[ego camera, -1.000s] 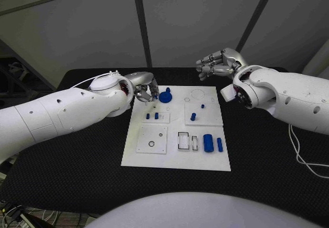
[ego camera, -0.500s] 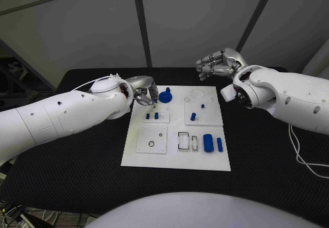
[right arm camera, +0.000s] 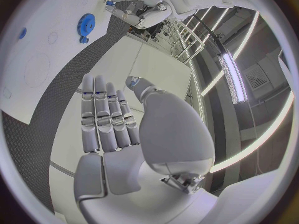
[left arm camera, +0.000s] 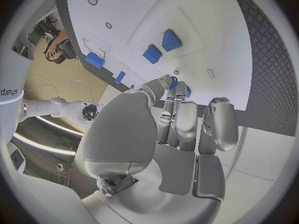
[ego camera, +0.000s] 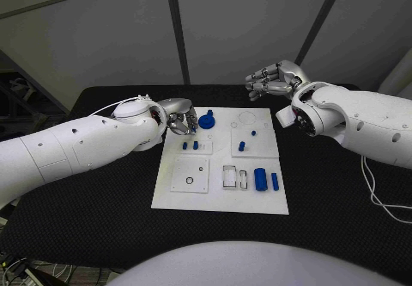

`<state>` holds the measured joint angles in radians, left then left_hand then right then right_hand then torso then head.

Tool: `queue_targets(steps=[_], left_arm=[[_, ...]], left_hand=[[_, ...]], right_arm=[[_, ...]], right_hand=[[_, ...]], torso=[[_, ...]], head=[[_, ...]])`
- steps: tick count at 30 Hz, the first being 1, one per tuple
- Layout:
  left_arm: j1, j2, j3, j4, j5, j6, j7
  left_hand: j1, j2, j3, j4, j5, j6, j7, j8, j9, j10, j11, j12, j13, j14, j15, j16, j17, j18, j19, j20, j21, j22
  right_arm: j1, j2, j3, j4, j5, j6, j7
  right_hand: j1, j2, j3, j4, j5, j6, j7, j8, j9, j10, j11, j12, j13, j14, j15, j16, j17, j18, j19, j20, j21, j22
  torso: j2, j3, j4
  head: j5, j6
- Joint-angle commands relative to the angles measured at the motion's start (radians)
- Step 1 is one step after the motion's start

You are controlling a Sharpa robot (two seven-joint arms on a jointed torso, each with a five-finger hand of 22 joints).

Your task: Assemble the parts on the task board

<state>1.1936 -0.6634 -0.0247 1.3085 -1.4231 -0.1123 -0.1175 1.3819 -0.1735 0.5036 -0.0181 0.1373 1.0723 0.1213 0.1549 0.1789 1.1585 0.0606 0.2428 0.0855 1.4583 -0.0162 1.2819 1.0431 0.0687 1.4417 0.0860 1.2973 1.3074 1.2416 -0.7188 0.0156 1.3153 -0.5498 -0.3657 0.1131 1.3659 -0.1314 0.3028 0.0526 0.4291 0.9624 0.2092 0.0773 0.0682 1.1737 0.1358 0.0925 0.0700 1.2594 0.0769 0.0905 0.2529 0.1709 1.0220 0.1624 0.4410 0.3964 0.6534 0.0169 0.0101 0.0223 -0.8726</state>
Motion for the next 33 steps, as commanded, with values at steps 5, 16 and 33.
queue_targets(steps=[5, 16, 33], left_arm=[[0.001, 0.001, -0.001, -0.002, 0.004, 0.031, -0.008], [-0.001, 0.011, -0.003, -0.022, 0.004, 0.038, -0.011], [-0.004, 0.024, -0.007, -0.038, 0.004, 0.051, -0.005]], left_hand=[[-0.008, 0.002, 0.005, -0.002, -0.006, 0.008, -0.001, -0.003, -0.002, 0.007, 0.000, -0.006, 0.000, 0.013, 0.000, 0.004, -0.002, -0.006, 0.005, 0.002, 0.002, 0.121], [-0.008, 0.002, 0.006, -0.003, -0.006, 0.008, -0.001, -0.004, -0.002, 0.007, -0.001, -0.007, 0.000, 0.013, 0.000, 0.003, -0.003, -0.006, 0.004, 0.002, 0.001, 0.120], [-0.007, 0.002, 0.006, -0.005, -0.006, 0.007, -0.001, -0.005, -0.002, 0.008, -0.001, -0.009, 0.000, 0.012, 0.000, 0.003, -0.005, -0.006, 0.004, 0.001, 0.000, 0.121]], right_arm=[[0.002, 0.001, 0.001, 0.000, 0.003, 0.007, 0.004], [0.002, 0.000, 0.001, 0.002, 0.003, 0.007, 0.004], [0.002, 0.000, 0.001, 0.003, 0.003, 0.009, 0.004]], right_hand=[[-0.003, -0.001, 0.006, 0.001, 0.007, -0.007, 0.002, 0.006, 0.002, -0.006, 0.001, 0.004, -0.001, -0.002, -0.002, -0.003, 0.001, 0.005, -0.003, 0.004, -0.002, 0.001], [-0.003, -0.001, 0.006, 0.001, 0.007, -0.007, 0.002, 0.006, 0.002, -0.006, 0.001, 0.004, -0.001, -0.002, -0.002, -0.003, 0.001, 0.005, -0.003, 0.004, -0.002, 0.001], [-0.003, 0.000, 0.007, 0.001, 0.007, -0.007, 0.002, 0.007, 0.002, -0.006, 0.001, 0.005, -0.001, -0.001, -0.002, -0.003, 0.002, 0.006, -0.003, 0.004, -0.002, 0.002]], torso=[[0.001, -0.0001, 0.0001], [0.000, -0.0002, 0.0002], [0.001, -0.0001, 0.0004]], head=[[-0.001, 0.000], [-0.002, 0.000], [-0.004, 0.000]])
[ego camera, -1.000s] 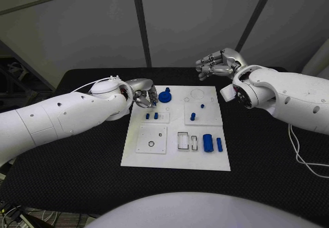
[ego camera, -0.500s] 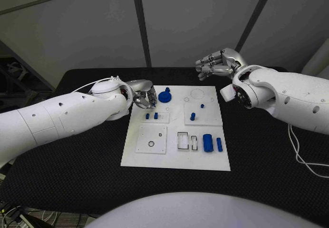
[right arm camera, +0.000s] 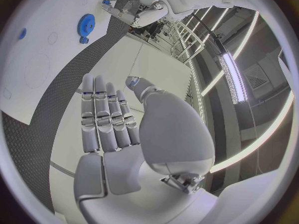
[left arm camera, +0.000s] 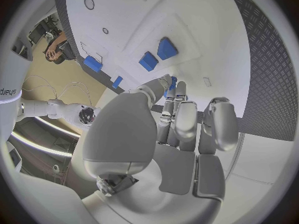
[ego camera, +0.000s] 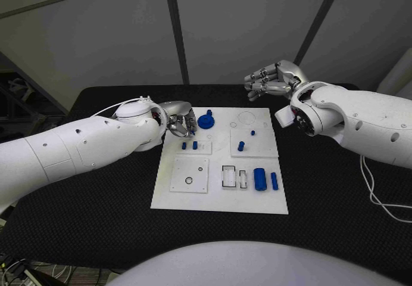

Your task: Assemble the parts on the task board

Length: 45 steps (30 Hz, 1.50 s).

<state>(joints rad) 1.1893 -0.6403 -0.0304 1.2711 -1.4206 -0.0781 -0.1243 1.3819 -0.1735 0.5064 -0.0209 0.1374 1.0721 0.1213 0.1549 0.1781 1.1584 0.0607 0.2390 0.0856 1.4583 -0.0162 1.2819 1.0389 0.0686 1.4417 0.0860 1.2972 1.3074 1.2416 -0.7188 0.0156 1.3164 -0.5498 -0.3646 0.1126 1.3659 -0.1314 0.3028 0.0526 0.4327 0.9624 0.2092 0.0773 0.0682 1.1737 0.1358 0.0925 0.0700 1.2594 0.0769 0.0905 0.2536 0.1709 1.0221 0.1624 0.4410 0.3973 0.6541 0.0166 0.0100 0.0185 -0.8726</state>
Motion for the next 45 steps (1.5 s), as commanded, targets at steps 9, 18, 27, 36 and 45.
queue_targets(steps=[9, 18, 27, 36, 45], left_arm=[[0.000, -0.002, -0.010, 0.002, 0.002, 0.036, -0.004], [0.000, -0.004, -0.012, 0.000, 0.002, 0.035, -0.010], [0.000, -0.009, -0.012, 0.001, 0.000, 0.011, -0.011], [0.000, -0.023, -0.010, 0.007, 0.000, -0.014, -0.008], [-0.001, -0.047, 0.021, 0.008, 0.053, -0.056, 0.010]], left_hand=[[-0.008, 0.000, 0.002, -0.004, -0.008, 0.007, -0.002, -0.006, -0.002, 0.010, -0.001, -0.006, 0.001, 0.012, -0.001, 0.003, -0.002, -0.006, 0.005, 0.001, 0.001, 0.121], [-0.022, -0.010, -0.005, -0.007, -0.007, -0.034, 0.009, -0.039, -0.016, -0.014, 0.010, -0.032, -0.003, 0.011, 0.007, 0.006, -0.006, -0.006, 0.002, 0.004, -0.005, 0.121], [-0.037, -0.025, -0.015, -0.010, -0.006, -0.157, 0.004, -0.093, -0.063, -0.077, 0.034, -0.079, -0.012, 0.007, 0.027, 0.013, -0.017, 0.000, -0.008, 0.021, -0.034, 0.110], [-0.032, -0.022, -0.060, -0.010, -0.004, -0.212, -0.007, -0.091, -0.091, -0.133, 0.048, -0.101, -0.015, 0.006, 0.038, 0.023, -0.021, 0.015, -0.037, 0.032, -0.110, 0.073], [-0.026, -0.004, -0.068, -0.007, 0.002, -0.180, 0.009, -0.074, -0.092, -0.127, 0.047, -0.089, -0.010, 0.004, 0.038, 0.027, -0.025, 0.017, -0.039, 0.034, -0.125, 0.066]], right_arm=[[0.002, 0.000, 0.001, 0.002, 0.003, 0.008, 0.005], [0.002, 0.000, 0.001, 0.000, 0.003, 0.007, 0.005], [0.002, -0.001, 0.001, -0.005, -0.003, 0.011, 0.002], [0.002, -0.005, 0.000, -0.016, -0.056, 0.030, -0.014], [0.002, -0.028, 0.000, -0.033, -0.255, 0.097, -0.061]], right_hand=[[-0.003, 0.000, 0.007, 0.001, 0.003, -0.007, 0.001, 0.007, 0.002, -0.006, 0.001, 0.005, -0.001, -0.001, -0.002, -0.003, 0.001, 0.006, -0.003, 0.004, -0.002, 0.001], [-0.003, 0.000, 0.007, 0.001, 0.003, -0.007, 0.001, 0.007, 0.002, -0.006, 0.001, 0.005, -0.001, -0.001, -0.002, -0.003, 0.001, 0.006, -0.003, 0.004, -0.002, 0.001], [-0.004, -0.001, 0.007, 0.001, 0.003, -0.008, 0.002, 0.007, 0.002, -0.007, 0.001, 0.005, -0.001, -0.001, -0.002, -0.004, 0.001, 0.006, -0.003, 0.004, -0.002, 0.001], [-0.001, -0.004, 0.006, -0.005, -0.001, -0.011, 0.003, 0.008, 0.001, -0.023, 0.003, 0.002, -0.003, 0.017, -0.006, 0.003, 0.006, 0.009, 0.010, 0.002, 0.007, 0.007], [0.040, 0.015, 0.031, -0.049, -0.042, 0.051, -0.025, 0.033, 0.006, -0.002, -0.034, 0.018, -0.002, 0.236, -0.066, 0.132, 0.090, 0.013, 0.149, -0.055, 0.170, 0.107]], torso=[[-0.001, 0.0003, 0.0005], [-0.001, 0.0001, 0.0005], [-0.001, -0.0002, 0.0009], [-0.001, -0.0007, 0.0005], [-0.001, -0.0010, -0.0001]], head=[[-0.001, 0.000], [-0.001, 0.000], [0.000, 0.000], [0.001, 0.000], [0.000, 0.000]])
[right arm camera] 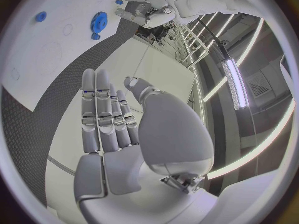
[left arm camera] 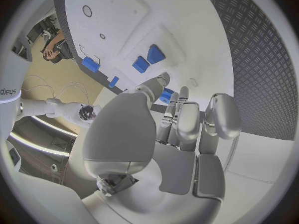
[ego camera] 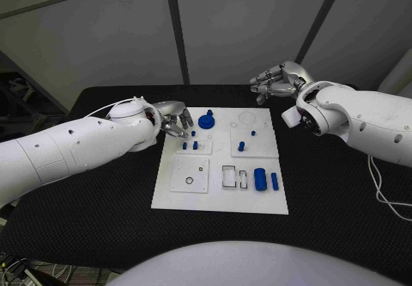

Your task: Assemble the parts on the task board

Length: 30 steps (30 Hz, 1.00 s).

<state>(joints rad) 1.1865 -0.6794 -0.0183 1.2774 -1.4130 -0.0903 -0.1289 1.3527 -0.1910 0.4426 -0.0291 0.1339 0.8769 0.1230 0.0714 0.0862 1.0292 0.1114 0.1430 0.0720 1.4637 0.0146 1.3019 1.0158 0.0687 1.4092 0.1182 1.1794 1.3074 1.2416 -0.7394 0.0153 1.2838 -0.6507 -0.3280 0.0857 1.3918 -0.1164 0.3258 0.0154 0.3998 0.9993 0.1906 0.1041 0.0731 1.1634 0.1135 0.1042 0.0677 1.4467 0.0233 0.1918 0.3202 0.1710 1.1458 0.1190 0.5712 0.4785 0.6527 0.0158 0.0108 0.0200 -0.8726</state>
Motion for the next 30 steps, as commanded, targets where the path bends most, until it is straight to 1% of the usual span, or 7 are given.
queue_targets(steps=[1, 8, 16, 19, 21, 23, 30], left_arm=[[0.002, -0.013, 0.017, 0.003, 0.070, -0.055, 0.023], [0.002, -0.062, 0.040, 0.022, 0.305, -0.130, 0.098], [0.000, -0.127, 0.045, 0.091, 0.537, -0.195, 0.182], [-0.002, -0.151, 0.045, 0.121, 0.700, -0.211, 0.226], [-0.003, -0.160, 0.045, 0.131, 0.788, -0.215, 0.245], [-0.004, -0.173, 0.045, 0.141, 0.908, -0.212, 0.277], [-0.006, -0.194, 0.045, 0.159, 1.147, -0.180, 0.364]], left_hand=[[0.003, 0.017, -0.002, 0.002, 0.006, 0.030, 0.012, 0.017, 0.001, 0.012, -0.006, 0.014, 0.005, -0.002, 0.005, 0.008, -0.003, 0.018, -0.006, 0.001, -0.010, 0.065], [-0.003, 0.021, 0.011, 0.005, 0.006, 0.094, 0.029, 0.046, 0.004, 0.047, -0.016, 0.043, 0.011, -0.010, -0.003, 0.002, -0.025, 0.025, -0.020, -0.006, -0.049, 0.048], [-0.004, 0.023, 0.018, 0.006, 0.007, 0.111, 0.036, 0.053, 0.003, 0.048, -0.012, 0.047, 0.009, -0.019, 0.000, -0.008, -0.049, 0.041, -0.058, -0.005, -0.138, 0.004], [-0.004, 0.027, 0.028, 0.005, 0.008, 0.119, 0.043, 0.056, -0.003, 0.029, -0.005, 0.051, 0.004, -0.163, 0.007, -0.210, -0.375, 0.077, -0.165, 0.001, -0.346, -0.096], [-0.005, 0.035, 0.034, 0.007, 0.013, 0.121, 0.046, 0.057, -0.006, 0.016, -0.001, 0.054, 0.001, -0.234, 0.011, -0.306, -0.501, 0.104, -0.254, 0.004, -0.508, -0.175], [-0.004, 0.035, 0.034, 0.003, 0.017, 0.122, 0.049, 0.058, -0.010, 0.006, 0.002, 0.064, 0.000, -0.265, 0.014, -0.349, -0.530, 0.114, -0.306, 0.008, -0.594, -0.219], [-0.006, 0.043, 0.027, 0.000, 0.017, 0.124, 0.054, 0.061, -0.016, -0.003, 0.006, 0.090, 0.000, -0.301, 0.017, -0.420, -0.585, 0.114, -0.339, 0.013, -0.646, -0.255]], right_arm=[[0.002, -0.014, 0.000, 0.001, -0.206, 0.073, -0.044], [-0.004, -0.050, -0.001, 0.033, -0.502, 0.121, -0.098], [-0.029, -0.082, -0.005, 0.092, -0.760, 0.105, -0.166], [-0.041, -0.087, -0.008, 0.111, -0.837, 0.102, -0.191], [-0.047, -0.088, -0.008, 0.119, -0.863, 0.102, -0.199], [-0.059, -0.088, -0.009, 0.131, -0.906, 0.102, -0.213], [-0.082, -0.078, -0.011, 0.142, -0.953, 0.110, -0.228]], right_hand=[[0.015, -0.002, 0.016, -0.017, -0.014, 0.026, -0.012, 0.007, 0.000, 0.018, -0.017, 0.008, 0.000, 0.065, -0.020, 0.064, 0.048, 0.012, 0.042, -0.020, 0.079, 0.055], [0.001, -0.013, 0.067, -0.034, -0.033, 0.063, -0.024, -0.008, -0.004, 0.028, -0.026, 0.000, 0.000, 0.060, -0.030, 0.259, 0.191, -0.041, 0.133, -0.028, 0.435, 0.426], [-0.019, -0.029, 0.091, -0.033, -0.050, 0.069, -0.026, -0.028, -0.004, 0.015, -0.024, -0.009, 0.000, 0.045, -0.027, 0.358, 0.271, -0.061, 0.161, -0.022, 0.574, 0.575], [-0.025, -0.034, 0.093, -0.030, -0.058, 0.068, -0.027, -0.032, -0.004, 0.007, -0.023, -0.012, -0.001, 0.050, -0.026, 0.421, 0.326, -0.069, 0.178, -0.021, 0.614, 0.621], [-0.028, -0.038, 0.093, -0.029, -0.066, 0.067, -0.027, -0.034, -0.004, 0.003, -0.022, -0.013, -0.001, 0.052, -0.025, 0.456, 0.356, -0.072, 0.186, -0.020, 0.633, 0.643], [-0.031, -0.043, 0.094, -0.027, -0.072, 0.063, -0.026, -0.037, -0.005, -0.004, -0.020, -0.015, -0.001, 0.050, -0.024, 0.475, 0.372, -0.074, 0.188, -0.018, 0.644, 0.654], [-0.035, -0.053, 0.094, -0.025, -0.082, 0.051, -0.021, -0.040, -0.006, -0.018, -0.015, -0.019, -0.001, 0.044, -0.020, 0.512, 0.403, -0.077, 0.190, -0.015, 0.662, 0.674]], torso=[[0.001, -0.0003, -0.0008], [0.000, 0.0019, -0.0007], [0.000, 0.0011, -0.0024], [0.000, 0.0007, -0.0017], [0.000, 0.0002, -0.0013], [0.000, -0.0006, -0.0010], [0.002, -0.0013, -0.0006]], head=[[-0.003, 0.000], [-0.009, 0.000], [-0.039, 0.008], [-0.053, 0.015], [-0.058, 0.016], [-0.066, 0.021], [-0.072, 0.031]])
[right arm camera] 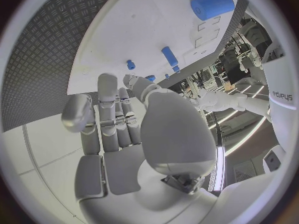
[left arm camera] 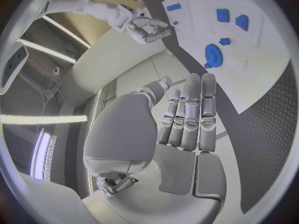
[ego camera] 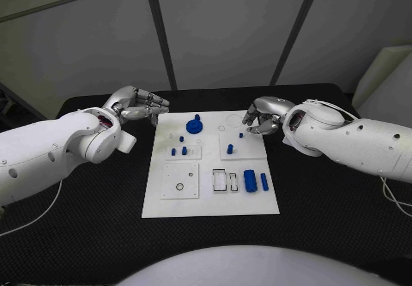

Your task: Assemble the parts on the task board

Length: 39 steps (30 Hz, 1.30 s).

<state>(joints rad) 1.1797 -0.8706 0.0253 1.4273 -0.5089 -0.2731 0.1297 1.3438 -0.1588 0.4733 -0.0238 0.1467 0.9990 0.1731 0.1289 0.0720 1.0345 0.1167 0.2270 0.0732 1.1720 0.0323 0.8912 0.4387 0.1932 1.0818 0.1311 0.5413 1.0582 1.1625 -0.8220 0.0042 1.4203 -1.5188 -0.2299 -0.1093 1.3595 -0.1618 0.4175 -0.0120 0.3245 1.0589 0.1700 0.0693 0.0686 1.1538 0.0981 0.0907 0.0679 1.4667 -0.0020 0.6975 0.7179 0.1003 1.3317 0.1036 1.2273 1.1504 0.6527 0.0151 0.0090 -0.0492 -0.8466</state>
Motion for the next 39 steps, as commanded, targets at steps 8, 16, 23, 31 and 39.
queue_targets(steps=[8, 16, 23, 31, 39], left_arm=[[0.000, -0.009, 0.001, 0.033, 0.332, 0.025, 0.155], [0.000, -0.009, 0.001, 0.036, 0.345, 0.031, 0.166], [0.000, -0.009, 0.001, 0.035, 0.346, 0.009, 0.155], [0.000, -0.009, 0.001, 0.036, 0.346, 0.002, 0.149], [0.000, -0.010, 0.001, 0.035, 0.346, 0.005, 0.145]], left_hand=[[0.001, 0.015, -0.009, -0.006, 0.004, 0.002, 0.005, 0.005, -0.003, -0.012, 0.002, 0.015, -0.002, -0.019, 0.002, -0.026, -0.023, -0.011, -0.019, 0.002, -0.023, -0.016], [0.002, 0.015, -0.012, -0.007, 0.004, 0.002, 0.006, 0.005, -0.003, -0.013, 0.002, 0.017, -0.002, -0.023, 0.003, -0.032, -0.029, -0.011, -0.022, 0.003, -0.028, -0.020], [0.000, 0.017, -0.014, -0.006, 0.003, 0.004, 0.008, 0.007, -0.002, -0.013, 0.003, 0.020, -0.002, -0.024, 0.004, -0.034, -0.032, -0.011, -0.024, 0.003, -0.031, -0.022], [0.001, 0.018, -0.015, -0.006, 0.003, 0.004, 0.008, 0.007, -0.002, -0.013, 0.003, 0.021, -0.002, -0.024, 0.004, -0.035, -0.033, -0.011, -0.024, 0.004, -0.032, -0.024], [0.004, 0.019, -0.015, -0.008, 0.003, 0.004, 0.008, 0.007, -0.003, -0.014, 0.003, 0.023, -0.002, -0.024, 0.003, -0.037, -0.035, -0.011, -0.024, 0.003, -0.033, -0.025]], right_arm=[[-0.019, 0.030, -0.001, 0.005, -0.112, 0.018, -0.038], [-0.025, 0.049, -0.001, -0.001, -0.118, 0.032, -0.038], [-0.028, 0.057, -0.001, -0.004, -0.135, 0.060, -0.051], [-0.030, 0.060, -0.001, -0.007, -0.159, 0.087, -0.073], [-0.031, 0.063, -0.001, -0.010, -0.173, 0.095, -0.083]], right_hand=[[-0.002, -0.012, 0.005, 0.004, -0.007, -0.021, 0.005, -0.006, -0.002, -0.020, 0.005, -0.006, 0.000, 0.021, 0.009, 0.053, 0.044, -0.010, 0.011, 0.005, 0.029, 0.029], [0.003, -0.010, 0.013, 0.003, -0.003, -0.020, 0.006, -0.003, 0.000, -0.019, 0.006, -0.001, 0.001, 0.025, 0.010, 0.127, 0.108, -0.019, 0.032, 0.008, 0.070, 0.076], [0.008, -0.007, 0.022, 0.001, -0.001, -0.005, -0.001, 0.003, 0.002, -0.002, 0.000, 0.012, 0.004, 0.030, 0.007, 0.201, 0.171, -0.032, 0.063, 0.007, 0.121, 0.138], [0.017, -0.001, 0.038, -0.005, -0.022, 0.012, -0.008, 0.005, 0.004, 0.015, -0.008, 0.023, 0.006, 0.031, 0.003, 0.274, 0.230, -0.044, 0.094, 0.003, 0.173, 0.199], [0.024, 0.003, 0.051, -0.010, -0.029, 0.016, -0.008, 0.005, 0.004, 0.017, -0.008, 0.026, 0.006, 0.030, 0.003, 0.294, 0.246, -0.049, 0.104, 0.002, 0.190, 0.220]], torso=[[0.001, -0.0004, 0.0027], [0.001, 0.0004, 0.0013], [0.001, 0.0008, 0.0016], [0.001, 0.0004, 0.0019], [0.001, 0.0006, 0.0013]], head=[[0.000, 0.009], [0.005, 0.010], [0.006, 0.007], [0.008, 0.005], [0.008, 0.002]])
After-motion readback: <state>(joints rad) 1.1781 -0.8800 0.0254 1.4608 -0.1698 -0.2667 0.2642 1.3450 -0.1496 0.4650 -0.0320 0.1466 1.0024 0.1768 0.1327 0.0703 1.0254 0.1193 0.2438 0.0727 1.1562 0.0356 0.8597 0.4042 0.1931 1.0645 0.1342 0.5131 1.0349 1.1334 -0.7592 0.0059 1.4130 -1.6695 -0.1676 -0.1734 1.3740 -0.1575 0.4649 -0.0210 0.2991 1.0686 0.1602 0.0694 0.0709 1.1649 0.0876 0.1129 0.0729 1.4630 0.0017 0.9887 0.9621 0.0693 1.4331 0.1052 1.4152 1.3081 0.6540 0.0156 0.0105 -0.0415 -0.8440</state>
